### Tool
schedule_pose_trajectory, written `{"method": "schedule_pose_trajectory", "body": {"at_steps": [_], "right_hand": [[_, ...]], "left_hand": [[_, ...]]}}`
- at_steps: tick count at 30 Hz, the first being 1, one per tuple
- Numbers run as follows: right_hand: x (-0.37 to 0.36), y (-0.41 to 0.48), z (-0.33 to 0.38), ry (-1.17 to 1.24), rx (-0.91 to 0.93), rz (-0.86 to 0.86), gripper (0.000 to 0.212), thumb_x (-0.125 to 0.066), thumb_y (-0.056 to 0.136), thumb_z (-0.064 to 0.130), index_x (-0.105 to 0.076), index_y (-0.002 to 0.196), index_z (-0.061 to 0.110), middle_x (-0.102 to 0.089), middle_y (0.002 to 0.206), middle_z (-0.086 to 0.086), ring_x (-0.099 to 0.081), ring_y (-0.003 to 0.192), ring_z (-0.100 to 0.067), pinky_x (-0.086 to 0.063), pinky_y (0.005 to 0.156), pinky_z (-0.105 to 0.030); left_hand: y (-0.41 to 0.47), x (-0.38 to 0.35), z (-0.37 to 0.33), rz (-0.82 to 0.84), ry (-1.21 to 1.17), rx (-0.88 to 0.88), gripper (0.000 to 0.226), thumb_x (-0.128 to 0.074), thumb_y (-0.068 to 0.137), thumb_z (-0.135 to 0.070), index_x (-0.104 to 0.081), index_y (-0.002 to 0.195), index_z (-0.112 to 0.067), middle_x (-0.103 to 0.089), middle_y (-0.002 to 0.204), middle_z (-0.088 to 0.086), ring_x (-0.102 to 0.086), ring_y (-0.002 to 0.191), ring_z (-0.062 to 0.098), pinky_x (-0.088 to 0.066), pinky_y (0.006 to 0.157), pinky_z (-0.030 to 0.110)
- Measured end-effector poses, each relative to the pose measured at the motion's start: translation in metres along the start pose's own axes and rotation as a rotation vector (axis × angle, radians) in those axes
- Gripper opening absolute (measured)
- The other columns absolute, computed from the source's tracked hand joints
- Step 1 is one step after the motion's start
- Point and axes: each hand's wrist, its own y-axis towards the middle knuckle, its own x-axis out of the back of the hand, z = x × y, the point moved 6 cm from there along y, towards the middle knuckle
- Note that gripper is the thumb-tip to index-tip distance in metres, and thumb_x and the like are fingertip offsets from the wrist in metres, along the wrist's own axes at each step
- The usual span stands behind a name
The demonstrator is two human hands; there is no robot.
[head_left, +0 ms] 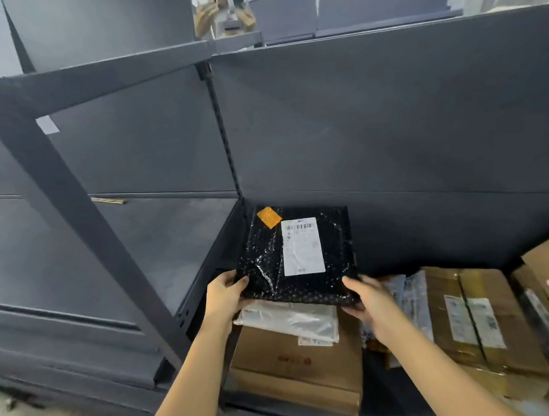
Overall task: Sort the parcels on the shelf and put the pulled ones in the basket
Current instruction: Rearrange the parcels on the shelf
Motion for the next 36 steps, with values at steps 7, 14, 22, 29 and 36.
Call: {"method": "schedule_pose_trajectory", "body": {"at_steps": [7,14,22,29,36], "right_hand": [[0.0,0.022,-0.027,-0.162,-0.089,-0.067,0.006,-0.06,0.09,0.005,-0.059,0.093,0.011,-0.063,0.103,-0.009,-0.061,0.095,-0.022,-0.052,0.064,-0.029],[-0.002,0.042,-0.042,-0.186,-0.113,-0.102,0.006,-0.06,0.09,0.004,-0.057,0.089,0.01,-0.062,0.096,-0.007,-0.059,0.088,-0.019,-0.05,0.078,-0.036],[0.001,0.053,-0.057,-0.248,-0.13,-0.101,0.013,-0.063,0.09,0.01,-0.059,0.101,0.006,-0.063,0.111,-0.013,-0.06,0.1,-0.024,-0.053,0.079,-0.035],[0.052,0.05,-0.031,-0.436,0.042,-0.387,0.022,-0.06,0.091,0.028,-0.058,0.106,0.012,-0.058,0.1,-0.002,-0.056,0.099,-0.022,-0.046,0.084,-0.034],[0.107,0.058,-0.059,-0.442,-0.271,-0.508,0.019,-0.047,0.095,0.011,-0.058,0.103,-0.002,-0.054,0.085,-0.014,-0.051,0.08,-0.026,-0.041,0.076,-0.034]], "left_hand": [[0.023,-0.002,0.017,-0.006,0.051,0.073,0.031,-0.055,0.092,0.0,-0.053,0.123,0.005,-0.059,0.105,0.014,-0.06,0.079,0.022,-0.053,0.045,0.017],[0.05,-0.003,0.038,-0.003,0.198,0.135,0.028,-0.055,0.093,-0.003,-0.059,0.12,0.003,-0.062,0.107,0.012,-0.062,0.1,0.029,-0.055,0.085,0.037],[0.064,0.001,0.062,0.019,0.457,0.162,0.022,-0.057,0.092,-0.016,-0.067,0.109,-0.006,-0.066,0.113,0.02,-0.062,0.105,0.035,-0.049,0.095,0.047],[0.039,-0.014,0.022,-0.224,0.709,-0.047,0.055,-0.058,0.09,-0.032,-0.041,0.137,-0.009,-0.037,0.142,0.018,-0.033,0.13,0.039,-0.03,0.106,0.047],[0.005,-0.112,-0.002,0.061,1.062,-0.769,0.037,-0.071,0.075,-0.018,-0.066,0.111,-0.016,-0.062,0.121,0.009,-0.057,0.11,0.036,-0.047,0.087,0.048]]}}
